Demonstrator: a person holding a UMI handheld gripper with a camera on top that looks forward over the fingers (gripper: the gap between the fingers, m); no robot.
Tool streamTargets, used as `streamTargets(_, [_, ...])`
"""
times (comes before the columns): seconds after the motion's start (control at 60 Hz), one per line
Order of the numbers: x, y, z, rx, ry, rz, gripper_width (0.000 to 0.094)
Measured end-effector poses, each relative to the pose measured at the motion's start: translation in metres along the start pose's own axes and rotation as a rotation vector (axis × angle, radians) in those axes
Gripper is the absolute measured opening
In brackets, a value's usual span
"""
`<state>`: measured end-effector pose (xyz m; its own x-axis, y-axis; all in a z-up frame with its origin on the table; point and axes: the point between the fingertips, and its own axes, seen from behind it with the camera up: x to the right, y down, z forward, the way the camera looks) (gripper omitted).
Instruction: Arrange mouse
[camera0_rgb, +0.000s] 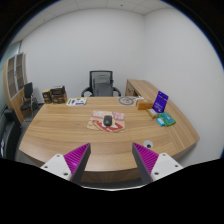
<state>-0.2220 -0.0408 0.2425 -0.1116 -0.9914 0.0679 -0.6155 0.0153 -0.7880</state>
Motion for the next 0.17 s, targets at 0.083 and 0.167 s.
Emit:
streamTargets(0.083, [0.0054, 0.0017, -0.0026, 0.012, 0.005, -0.009, 0.0866])
streamTargets(0.167, [0.0074, 0.0043, -0.0043, 0.011, -0.001, -0.017, 0.0866])
